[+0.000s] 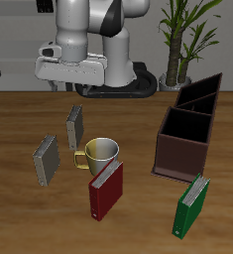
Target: Place the left yellow book into the left desk caddy's front compartment
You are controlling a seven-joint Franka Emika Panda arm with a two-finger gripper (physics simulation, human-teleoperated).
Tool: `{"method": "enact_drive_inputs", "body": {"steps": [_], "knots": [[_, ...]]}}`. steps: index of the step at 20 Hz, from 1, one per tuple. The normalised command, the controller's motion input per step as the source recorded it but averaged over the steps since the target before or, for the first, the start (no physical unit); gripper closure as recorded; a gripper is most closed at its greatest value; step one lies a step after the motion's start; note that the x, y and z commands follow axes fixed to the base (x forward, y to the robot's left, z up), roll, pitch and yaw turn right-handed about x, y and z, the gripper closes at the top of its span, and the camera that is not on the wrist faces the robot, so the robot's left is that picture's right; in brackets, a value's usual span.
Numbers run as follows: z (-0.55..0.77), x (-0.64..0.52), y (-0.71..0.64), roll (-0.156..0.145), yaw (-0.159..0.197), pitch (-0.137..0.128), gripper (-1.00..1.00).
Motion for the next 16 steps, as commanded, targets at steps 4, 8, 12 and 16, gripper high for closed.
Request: {"method": "enact_drive_inputs", "body": {"steps": [4,8,12,16], "knots": [[-0.11,-0.02,0.04,-0.009,0.011,-0.028,-1.0],[-0.33,0.03,0.08,0.019,0.006,0.016,-1.0],[-0.2,-0.04,-0.08,-0.013,-0.012,-0.021,-1.0],[-0.21,-0.04,-0.1,0.004,-0.018,-0.006,-1.0]]}}
